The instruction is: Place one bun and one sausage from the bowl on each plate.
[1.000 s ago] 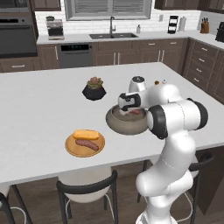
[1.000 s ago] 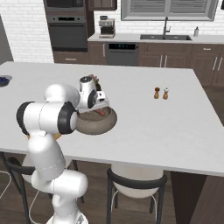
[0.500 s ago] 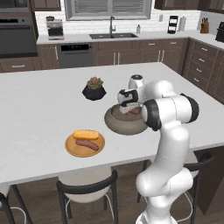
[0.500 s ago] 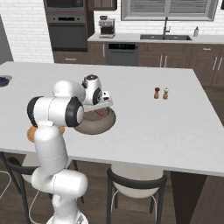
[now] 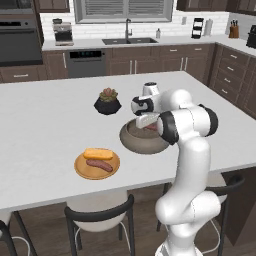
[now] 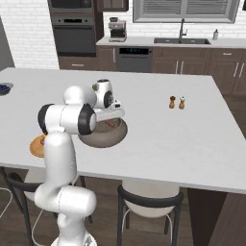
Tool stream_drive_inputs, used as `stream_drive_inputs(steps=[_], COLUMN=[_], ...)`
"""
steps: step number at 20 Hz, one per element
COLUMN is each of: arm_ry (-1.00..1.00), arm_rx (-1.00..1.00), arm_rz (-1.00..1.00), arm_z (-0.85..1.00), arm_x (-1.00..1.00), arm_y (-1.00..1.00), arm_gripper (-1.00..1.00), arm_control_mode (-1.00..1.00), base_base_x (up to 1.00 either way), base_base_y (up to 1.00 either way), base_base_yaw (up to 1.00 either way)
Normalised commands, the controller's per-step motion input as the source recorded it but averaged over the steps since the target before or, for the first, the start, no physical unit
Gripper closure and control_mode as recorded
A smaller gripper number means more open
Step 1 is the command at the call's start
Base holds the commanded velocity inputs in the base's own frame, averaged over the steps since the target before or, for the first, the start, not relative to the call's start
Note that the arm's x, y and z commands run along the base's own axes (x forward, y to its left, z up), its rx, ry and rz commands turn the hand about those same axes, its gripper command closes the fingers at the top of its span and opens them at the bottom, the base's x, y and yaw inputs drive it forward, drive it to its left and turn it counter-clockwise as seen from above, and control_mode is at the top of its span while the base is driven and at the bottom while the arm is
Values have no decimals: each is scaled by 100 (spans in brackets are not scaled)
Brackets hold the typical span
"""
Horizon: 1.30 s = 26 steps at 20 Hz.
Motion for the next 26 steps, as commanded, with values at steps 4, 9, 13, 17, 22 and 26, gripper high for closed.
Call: stream_drive_inputs(steps=[4, 9, 13, 17, 22, 26], arm_ry=[0, -1, -34, -48, -36, -8], arm_rx=[0, -1, 4, 6, 3, 1], arm_rz=[0, 0, 0, 0, 0, 0], arm_z=[-5, -30, 38, 77, 55, 16], arm_x=[-1, -58, -100, -100, -100, -25], arm_y=[0, -3, -21, -37, -32, 2], arm_gripper=[100, 100, 100, 100, 100, 100], arm_control_mode=[-100, -100, -100, -100, -100, 100], base_base_x=[0, 0, 0, 0, 0, -75], base_base_y=[0, 0, 0, 0, 0, 39], base_base_yaw=[0, 0, 0, 0, 0, 1])
